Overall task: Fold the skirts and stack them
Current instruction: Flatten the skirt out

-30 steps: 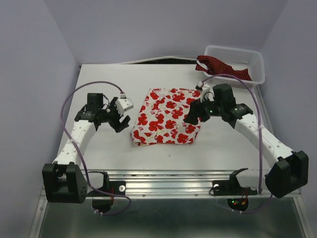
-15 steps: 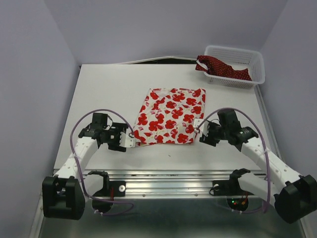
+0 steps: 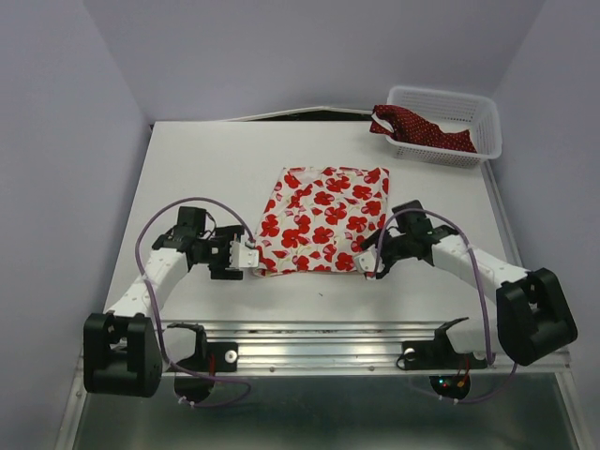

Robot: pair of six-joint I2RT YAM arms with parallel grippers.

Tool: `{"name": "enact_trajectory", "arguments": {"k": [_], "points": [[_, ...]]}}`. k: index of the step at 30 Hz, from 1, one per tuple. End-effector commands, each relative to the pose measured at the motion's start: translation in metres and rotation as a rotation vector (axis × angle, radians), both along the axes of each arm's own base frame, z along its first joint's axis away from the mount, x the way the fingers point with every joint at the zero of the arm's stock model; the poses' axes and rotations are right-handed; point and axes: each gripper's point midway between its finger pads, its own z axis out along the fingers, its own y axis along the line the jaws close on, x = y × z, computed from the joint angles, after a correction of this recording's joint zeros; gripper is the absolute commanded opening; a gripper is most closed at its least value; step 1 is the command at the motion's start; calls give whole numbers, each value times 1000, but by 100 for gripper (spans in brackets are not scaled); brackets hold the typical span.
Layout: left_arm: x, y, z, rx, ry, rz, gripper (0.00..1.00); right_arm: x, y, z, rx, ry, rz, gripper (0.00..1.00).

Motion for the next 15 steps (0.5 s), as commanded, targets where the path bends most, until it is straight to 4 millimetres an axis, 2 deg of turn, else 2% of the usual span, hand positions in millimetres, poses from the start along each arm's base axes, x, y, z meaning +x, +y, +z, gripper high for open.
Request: {"name": "enact_trajectory", "arguments": {"k": [1,6,12,15], "points": [[10,-7,10,-46,20,23,89,-1,12,5,-3,-143,220,57],[15,-11,10,-70,53,40,90,-10,7,-15,-64,-156,320,54],[19,-9,7,-57,52,43,91,-6,9,-18,-77,-172,358,53],[22,-6,3,-37,61,53,91,-6,9,-25,-92,-182,397,49]]}}
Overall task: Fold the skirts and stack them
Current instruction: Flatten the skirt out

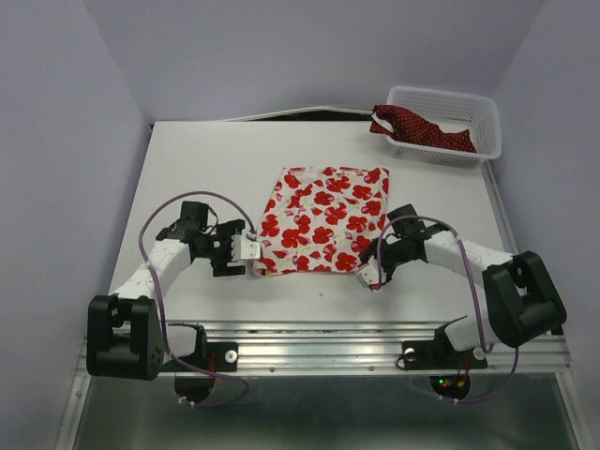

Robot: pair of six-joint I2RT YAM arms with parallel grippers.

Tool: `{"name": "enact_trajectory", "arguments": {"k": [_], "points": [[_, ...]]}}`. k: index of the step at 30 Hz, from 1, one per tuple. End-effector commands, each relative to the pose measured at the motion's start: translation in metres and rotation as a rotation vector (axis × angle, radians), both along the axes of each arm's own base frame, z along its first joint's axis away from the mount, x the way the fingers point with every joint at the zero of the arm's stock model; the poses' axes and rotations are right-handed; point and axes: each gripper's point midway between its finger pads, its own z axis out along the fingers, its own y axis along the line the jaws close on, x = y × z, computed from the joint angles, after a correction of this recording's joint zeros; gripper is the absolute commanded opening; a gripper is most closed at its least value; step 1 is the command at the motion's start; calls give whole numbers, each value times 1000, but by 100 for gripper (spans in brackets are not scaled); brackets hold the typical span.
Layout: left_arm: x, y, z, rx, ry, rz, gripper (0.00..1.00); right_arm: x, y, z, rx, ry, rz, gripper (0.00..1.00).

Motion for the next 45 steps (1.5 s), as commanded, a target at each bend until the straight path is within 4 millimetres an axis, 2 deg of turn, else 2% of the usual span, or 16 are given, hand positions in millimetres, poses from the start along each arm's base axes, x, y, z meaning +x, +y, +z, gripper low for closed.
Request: {"name": "enact_trajectory", "arguments": {"k": [1,4,5,7,8,9,10,14,16,19,23,27,33,36,40,45], "points": [[14,0,9,7,-23,10,94,4,7,3,-4,-116,165,46],[26,2,11,18,-77,28,99,-2,14,1,26,-88,180,2],[27,2,13,20,-98,18,98,-4,15,1,42,-77,161,1],[24,0,15,28,-137,-40,99,-4,21,4,66,-89,151,1],[16,0,8,37,-144,-76,98,-4,21,6,73,-79,136,1],[15,-1,12,60,-218,-141,98,-2,21,11,83,-45,85,1],[7,-1,4,68,-231,-175,98,1,21,15,87,-34,53,1],[-7,-3,0,104,-334,-290,98,24,26,47,145,31,-137,1],[-12,-4,-4,109,-341,-316,95,39,33,74,213,71,-251,1],[-14,-7,-12,103,-299,-319,90,60,40,105,316,153,-436,1],[-8,-14,-11,48,-281,-270,89,85,43,139,411,179,-590,1],[-9,-22,-12,14,-267,-274,92,95,41,160,494,206,-705,1],[-12,-40,-4,-39,-246,-297,97,127,37,206,697,223,-923,1],[-17,-46,-8,-31,-225,-323,96,145,35,245,831,194,-988,1],[-21,-46,-16,10,-239,-368,94,168,13,272,939,135,-1157,1],[-19,-54,-13,-5,-248,-377,85,169,4,271,956,123,-1218,1]]}}
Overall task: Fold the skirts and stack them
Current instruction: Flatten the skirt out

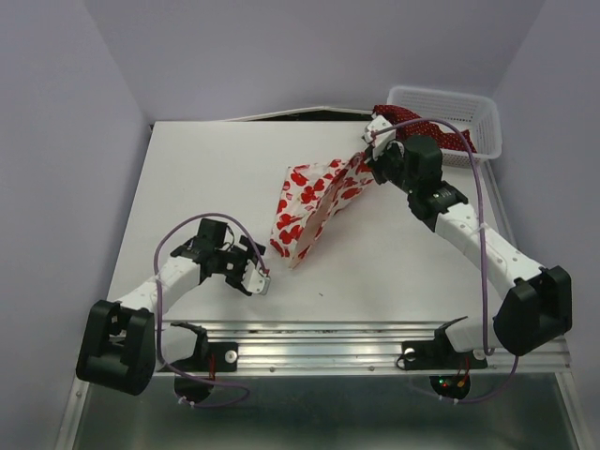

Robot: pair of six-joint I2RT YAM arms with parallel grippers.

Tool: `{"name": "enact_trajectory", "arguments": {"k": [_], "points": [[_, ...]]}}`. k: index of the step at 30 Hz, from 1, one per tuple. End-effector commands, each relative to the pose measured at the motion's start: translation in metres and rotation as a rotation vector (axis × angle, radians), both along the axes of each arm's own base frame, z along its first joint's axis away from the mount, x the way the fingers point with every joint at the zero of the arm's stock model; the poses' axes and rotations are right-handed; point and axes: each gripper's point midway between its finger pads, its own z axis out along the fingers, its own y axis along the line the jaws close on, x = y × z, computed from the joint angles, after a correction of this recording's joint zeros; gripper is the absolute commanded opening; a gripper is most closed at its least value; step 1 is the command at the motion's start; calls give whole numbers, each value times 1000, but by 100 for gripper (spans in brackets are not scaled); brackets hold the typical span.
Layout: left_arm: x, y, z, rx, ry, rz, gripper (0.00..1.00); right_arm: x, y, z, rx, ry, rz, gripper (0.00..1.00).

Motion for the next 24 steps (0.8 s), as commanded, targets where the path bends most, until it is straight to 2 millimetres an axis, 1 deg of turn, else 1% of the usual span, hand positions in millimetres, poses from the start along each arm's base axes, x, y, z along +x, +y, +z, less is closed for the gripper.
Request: {"name": "enact_trajectory", "arguments": {"k": [1,2,5,6,8,9,10,11,12,13,14,15,16,18,20,21,24], "points": [[3,-11,7,-28,-11,-23,85,10,-10,34,93,-74,-114,1],[4,-17,9,-39,-4,-31,80,10,-11,27,87,-62,-121,1],[9,-28,14,-72,29,-9,73,13,-16,15,83,-36,-162,1],[12,-35,17,-89,60,5,69,15,-17,9,92,-15,-178,1],[16,-45,22,-105,89,7,66,19,-20,3,100,4,-215,1],[14,-49,22,-105,97,2,65,21,-19,2,121,18,-228,1],[8,-58,21,-94,105,-24,63,24,-18,5,136,21,-234,1],[7,-60,18,-76,116,-4,60,30,-20,0,141,32,-264,1],[1,-71,18,-69,121,-24,59,34,-18,4,168,38,-272,1],[-1,-72,15,-55,158,27,59,39,-17,-3,166,53,-282,1],[-1,-77,17,-53,169,44,59,41,-16,-5,171,61,-289,1],[-3,-80,14,-41,192,58,59,44,-16,-6,179,65,-297,1],[-8,-87,13,-33,214,56,61,47,-17,-6,180,64,-310,1],[-6,-94,14,-23,249,84,64,50,-16,-15,178,82,-321,1],[-8,-99,13,-12,266,82,64,51,-16,-18,178,89,-324,1],[-5,-103,13,-8,268,80,64,54,-20,-21,179,95,-336,1],[-2,-112,10,15,266,69,63,56,-20,-22,195,105,-351,1]]}}
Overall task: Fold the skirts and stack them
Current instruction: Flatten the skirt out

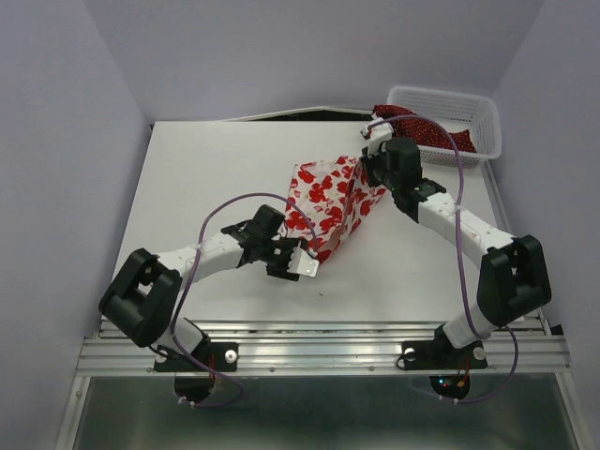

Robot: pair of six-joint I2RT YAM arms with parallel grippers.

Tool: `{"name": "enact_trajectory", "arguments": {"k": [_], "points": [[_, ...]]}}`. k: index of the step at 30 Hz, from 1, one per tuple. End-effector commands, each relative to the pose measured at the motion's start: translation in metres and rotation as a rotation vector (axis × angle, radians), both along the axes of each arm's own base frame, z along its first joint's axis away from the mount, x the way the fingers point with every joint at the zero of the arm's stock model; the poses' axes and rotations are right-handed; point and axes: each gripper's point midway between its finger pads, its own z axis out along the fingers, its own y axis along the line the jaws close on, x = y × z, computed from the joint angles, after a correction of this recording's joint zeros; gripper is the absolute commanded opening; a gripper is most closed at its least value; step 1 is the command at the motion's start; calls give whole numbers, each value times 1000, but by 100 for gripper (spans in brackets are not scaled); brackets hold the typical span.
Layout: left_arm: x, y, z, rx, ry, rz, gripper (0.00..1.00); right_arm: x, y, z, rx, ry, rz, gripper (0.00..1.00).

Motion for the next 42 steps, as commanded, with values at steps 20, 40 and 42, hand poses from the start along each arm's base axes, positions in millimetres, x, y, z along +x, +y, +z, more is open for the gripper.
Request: {"name": "enact_trajectory", "arguments": {"k": [20,40,42], "points": [[0,-16,-26,175,53,-166,59,34,-15,41,139,-75,-103,1],[26,-44,-46,281,113,-146,33,26,-19,18,167,-2,-103,1],[27,-46,-49,295,106,-140,27,26,-19,17,167,2,-104,1]]}}
